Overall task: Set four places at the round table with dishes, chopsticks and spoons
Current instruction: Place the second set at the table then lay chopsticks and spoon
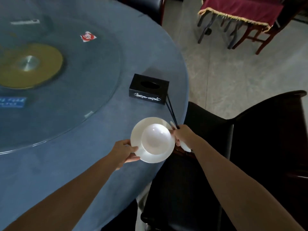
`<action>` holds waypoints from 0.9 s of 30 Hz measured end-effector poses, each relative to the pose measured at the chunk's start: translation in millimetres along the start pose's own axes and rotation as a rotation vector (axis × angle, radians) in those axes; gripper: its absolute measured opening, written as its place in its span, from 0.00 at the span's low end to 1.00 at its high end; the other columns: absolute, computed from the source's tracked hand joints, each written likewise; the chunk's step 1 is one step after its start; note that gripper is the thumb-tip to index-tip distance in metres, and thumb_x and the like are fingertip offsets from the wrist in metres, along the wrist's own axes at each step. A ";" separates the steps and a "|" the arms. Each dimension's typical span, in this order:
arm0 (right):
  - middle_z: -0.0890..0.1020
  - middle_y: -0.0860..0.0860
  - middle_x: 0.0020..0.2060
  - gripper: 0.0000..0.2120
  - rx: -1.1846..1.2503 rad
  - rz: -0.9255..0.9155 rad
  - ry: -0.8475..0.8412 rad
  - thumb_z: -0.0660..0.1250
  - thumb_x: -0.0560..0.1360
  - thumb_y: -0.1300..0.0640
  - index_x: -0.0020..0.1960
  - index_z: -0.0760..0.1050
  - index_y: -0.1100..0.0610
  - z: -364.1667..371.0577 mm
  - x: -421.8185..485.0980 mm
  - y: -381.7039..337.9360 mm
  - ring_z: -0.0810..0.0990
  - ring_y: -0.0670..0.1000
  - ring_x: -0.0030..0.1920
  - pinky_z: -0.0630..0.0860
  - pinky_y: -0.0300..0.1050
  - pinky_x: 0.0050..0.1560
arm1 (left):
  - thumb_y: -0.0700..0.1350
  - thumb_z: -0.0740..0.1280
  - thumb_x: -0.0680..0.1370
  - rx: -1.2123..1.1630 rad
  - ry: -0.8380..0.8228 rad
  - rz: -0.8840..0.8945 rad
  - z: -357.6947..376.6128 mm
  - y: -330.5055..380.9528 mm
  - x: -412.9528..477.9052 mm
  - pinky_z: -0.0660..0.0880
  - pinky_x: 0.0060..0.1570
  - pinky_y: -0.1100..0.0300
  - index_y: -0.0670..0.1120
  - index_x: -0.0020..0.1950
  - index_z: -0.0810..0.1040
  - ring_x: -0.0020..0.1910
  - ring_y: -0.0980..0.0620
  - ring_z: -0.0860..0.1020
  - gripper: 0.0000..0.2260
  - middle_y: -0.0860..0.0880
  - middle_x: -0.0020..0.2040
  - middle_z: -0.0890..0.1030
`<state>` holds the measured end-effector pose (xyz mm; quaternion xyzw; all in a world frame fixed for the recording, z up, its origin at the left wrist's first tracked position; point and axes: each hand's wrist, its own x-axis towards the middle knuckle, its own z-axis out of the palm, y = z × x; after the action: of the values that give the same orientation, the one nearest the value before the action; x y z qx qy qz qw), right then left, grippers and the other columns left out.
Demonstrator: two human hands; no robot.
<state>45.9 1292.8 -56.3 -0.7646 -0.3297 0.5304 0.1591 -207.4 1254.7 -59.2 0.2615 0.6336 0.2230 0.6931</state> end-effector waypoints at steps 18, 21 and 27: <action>0.79 0.53 0.33 0.06 -0.246 -0.129 -0.002 0.67 0.78 0.56 0.44 0.78 0.57 39.9 107.5 -11.6 0.76 0.50 0.30 0.71 0.41 0.28 | 0.44 0.64 0.80 0.303 0.195 -0.150 -14.5 -9.5 101.4 0.84 0.43 0.49 0.46 0.48 0.81 0.33 0.44 0.86 0.06 0.44 0.32 0.85; 0.82 0.55 0.47 0.11 -0.544 -0.297 0.025 0.65 0.79 0.55 0.57 0.76 0.60 36.8 104.9 -11.7 0.81 0.57 0.47 0.74 0.47 0.44 | 0.46 0.63 0.81 0.527 0.189 -0.135 -11.1 -5.3 97.6 0.80 0.34 0.60 0.47 0.44 0.79 0.31 0.49 0.85 0.09 0.47 0.30 0.85; 0.82 0.53 0.44 0.15 -0.781 -0.513 0.122 0.62 0.82 0.53 0.67 0.70 0.55 14.1 91.4 -15.3 0.81 0.53 0.43 0.79 0.49 0.43 | 0.47 0.61 0.77 1.002 0.172 -0.122 -17.0 29.2 89.2 0.71 0.32 0.65 0.42 0.36 0.77 0.27 0.55 0.77 0.14 0.51 0.28 0.79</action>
<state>48.0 1363.9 -117.3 -0.6910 -0.6728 0.2642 0.0046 -214.9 1335.5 -109.4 0.5049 0.7317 -0.1281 0.4396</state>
